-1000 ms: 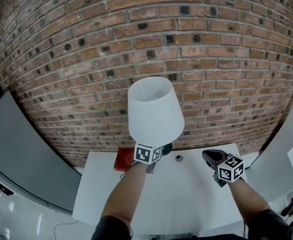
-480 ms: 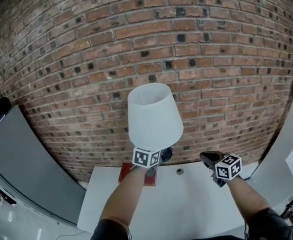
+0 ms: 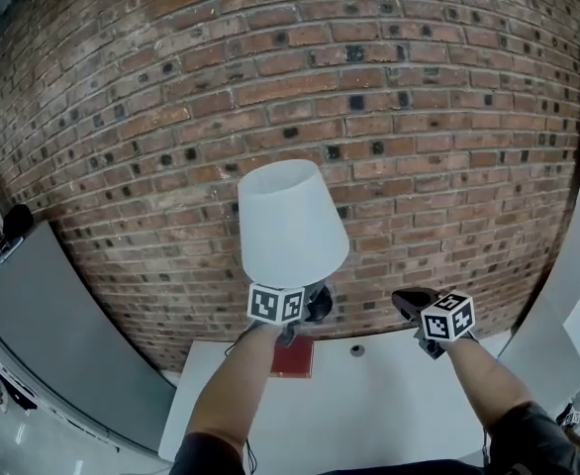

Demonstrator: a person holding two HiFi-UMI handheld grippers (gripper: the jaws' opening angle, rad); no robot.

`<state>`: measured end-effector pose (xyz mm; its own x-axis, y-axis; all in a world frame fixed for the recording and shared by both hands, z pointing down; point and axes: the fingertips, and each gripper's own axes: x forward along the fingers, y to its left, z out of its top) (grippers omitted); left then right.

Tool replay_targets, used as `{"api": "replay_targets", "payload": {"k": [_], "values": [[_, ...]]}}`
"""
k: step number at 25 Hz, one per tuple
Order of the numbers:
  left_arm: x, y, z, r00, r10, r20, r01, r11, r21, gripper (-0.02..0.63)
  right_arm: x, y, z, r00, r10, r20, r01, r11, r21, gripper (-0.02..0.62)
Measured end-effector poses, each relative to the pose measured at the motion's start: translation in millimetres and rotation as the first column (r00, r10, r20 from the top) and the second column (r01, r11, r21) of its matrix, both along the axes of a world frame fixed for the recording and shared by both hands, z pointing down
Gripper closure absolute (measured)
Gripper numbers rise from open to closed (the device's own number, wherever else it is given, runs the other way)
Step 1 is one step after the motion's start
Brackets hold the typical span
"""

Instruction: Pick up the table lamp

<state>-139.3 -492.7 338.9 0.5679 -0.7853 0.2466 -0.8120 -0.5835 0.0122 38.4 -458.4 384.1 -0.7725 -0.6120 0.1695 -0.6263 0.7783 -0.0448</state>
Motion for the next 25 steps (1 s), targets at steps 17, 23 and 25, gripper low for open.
{"api": "replay_targets", "payload": {"k": [17, 23, 25], "values": [[-16, 3, -105, 1.0, -0.023, -0.012, 0.024, 0.999, 0.025, 0.442, 7, -27, -98, 1.0, 0.023, -0.011, -0.022, 0.995, 0.1, 0.601], [-15, 4, -120, 1.0, -0.019, -0.002, 0.019, 1.0, 0.022, 0.442, 7, -31, -111, 1.0, 0.024, -0.009, -0.022, 0.993, 0.113, 0.601], [-16, 4, -121, 1.0, -0.021, -0.002, 0.021, 0.999, 0.025, 0.442, 7, -32, -113, 1.0, 0.023, -0.011, -0.021, 0.993, 0.119, 0.601]]}}
